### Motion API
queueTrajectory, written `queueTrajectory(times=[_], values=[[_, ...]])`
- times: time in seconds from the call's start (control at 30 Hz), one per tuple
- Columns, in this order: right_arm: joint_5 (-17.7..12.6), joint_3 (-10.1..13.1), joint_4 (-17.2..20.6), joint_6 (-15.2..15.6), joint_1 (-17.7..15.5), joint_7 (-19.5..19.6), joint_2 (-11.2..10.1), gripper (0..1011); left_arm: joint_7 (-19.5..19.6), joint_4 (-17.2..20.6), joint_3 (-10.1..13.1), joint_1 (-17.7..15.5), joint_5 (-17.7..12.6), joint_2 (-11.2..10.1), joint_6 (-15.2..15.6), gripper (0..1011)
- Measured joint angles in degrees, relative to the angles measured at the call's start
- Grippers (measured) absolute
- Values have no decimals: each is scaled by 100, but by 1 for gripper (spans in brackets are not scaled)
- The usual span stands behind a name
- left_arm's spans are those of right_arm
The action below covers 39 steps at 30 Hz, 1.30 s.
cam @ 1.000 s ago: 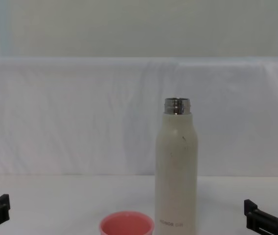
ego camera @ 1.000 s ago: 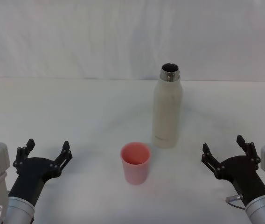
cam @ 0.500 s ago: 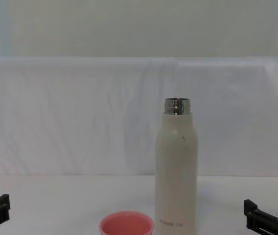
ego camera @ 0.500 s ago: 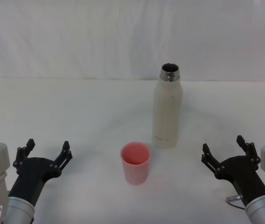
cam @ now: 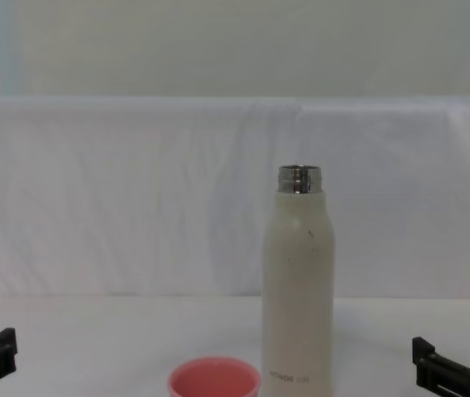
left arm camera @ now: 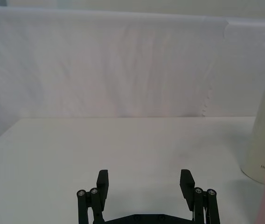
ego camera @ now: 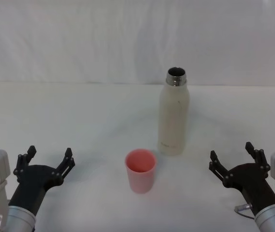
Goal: Grasp the thermos with one hand and pour water into the cup lid.
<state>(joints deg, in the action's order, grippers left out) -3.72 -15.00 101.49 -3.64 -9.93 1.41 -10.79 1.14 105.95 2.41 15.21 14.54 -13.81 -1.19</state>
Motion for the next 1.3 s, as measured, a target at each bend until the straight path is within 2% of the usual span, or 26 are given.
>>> queueTrajectory(times=[0.27, 0.53, 0.83, 0.9, 1.3], values=[[58, 96, 26, 123, 30, -239, 56, 1001, 0, 0, 0, 0, 0, 0, 0, 1001], [8, 143, 62, 389, 179, -623, 55, 1001, 0, 0, 0, 0, 0, 0, 0, 1001], [-53, 124, -115, 700, 587, -1073, 77, 1001, 0, 0, 0, 0, 0, 0, 0, 1001], [-81, 83, -232, 805, 783, -1199, 91, 1001, 0, 0, 0, 0, 0, 0, 0, 1001], [-243, -39, -615, 1107, 1328, -1414, 153, 1001, 0, 0, 0, 0, 0, 0, 0, 1001]])
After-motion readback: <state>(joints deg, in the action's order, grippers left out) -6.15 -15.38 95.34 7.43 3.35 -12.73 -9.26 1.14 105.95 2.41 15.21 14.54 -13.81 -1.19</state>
